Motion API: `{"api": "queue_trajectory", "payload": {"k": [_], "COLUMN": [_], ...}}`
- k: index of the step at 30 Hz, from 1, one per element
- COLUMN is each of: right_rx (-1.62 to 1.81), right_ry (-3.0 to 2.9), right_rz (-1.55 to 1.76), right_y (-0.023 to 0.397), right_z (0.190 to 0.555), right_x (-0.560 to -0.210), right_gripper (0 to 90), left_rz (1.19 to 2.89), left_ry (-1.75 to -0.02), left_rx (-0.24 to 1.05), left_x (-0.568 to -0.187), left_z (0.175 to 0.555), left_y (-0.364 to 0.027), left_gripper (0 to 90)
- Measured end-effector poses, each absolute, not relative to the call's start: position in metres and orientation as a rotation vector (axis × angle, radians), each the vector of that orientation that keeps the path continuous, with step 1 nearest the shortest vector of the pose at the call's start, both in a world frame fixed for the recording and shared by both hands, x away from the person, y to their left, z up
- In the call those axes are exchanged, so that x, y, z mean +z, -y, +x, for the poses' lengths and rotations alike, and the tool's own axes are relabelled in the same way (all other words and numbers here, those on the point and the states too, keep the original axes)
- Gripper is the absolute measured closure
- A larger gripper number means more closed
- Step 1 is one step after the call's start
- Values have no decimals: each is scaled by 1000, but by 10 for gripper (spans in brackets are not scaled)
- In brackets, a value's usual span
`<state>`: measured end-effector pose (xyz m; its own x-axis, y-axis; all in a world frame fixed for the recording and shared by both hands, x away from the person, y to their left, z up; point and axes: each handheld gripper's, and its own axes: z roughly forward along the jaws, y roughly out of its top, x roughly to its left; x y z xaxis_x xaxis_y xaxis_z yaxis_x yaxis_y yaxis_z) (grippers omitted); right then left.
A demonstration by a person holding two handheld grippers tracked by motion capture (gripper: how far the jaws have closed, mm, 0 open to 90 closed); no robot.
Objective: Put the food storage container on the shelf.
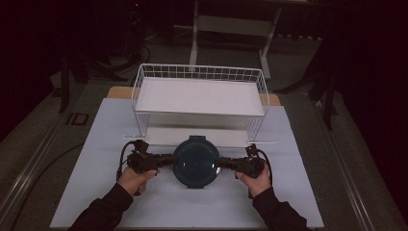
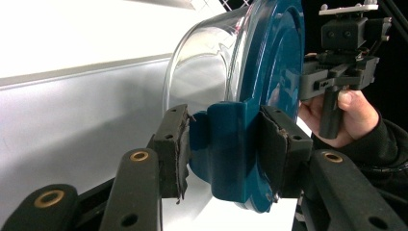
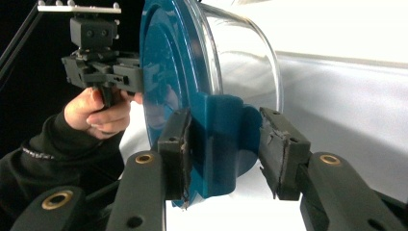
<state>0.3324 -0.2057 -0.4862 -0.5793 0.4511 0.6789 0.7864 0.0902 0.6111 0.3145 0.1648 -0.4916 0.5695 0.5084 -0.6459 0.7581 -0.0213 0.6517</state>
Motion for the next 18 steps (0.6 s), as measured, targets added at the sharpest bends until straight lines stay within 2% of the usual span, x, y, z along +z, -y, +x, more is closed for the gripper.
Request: {"api": "queue_trajectory", "payload": {"k": [18], "right_rx": [-1538], "right_ry": [2077], "right_rz": [-1237], "right_y": [204], "right_z": [372], "right_x": [-487], "right_gripper": [574], "left_rz": [1604], "left_ry": [-1068], "left_rx": [-206], "left_x": [-498], "left_z": [353], "left_y": [-165], "left_gripper": [570]}}
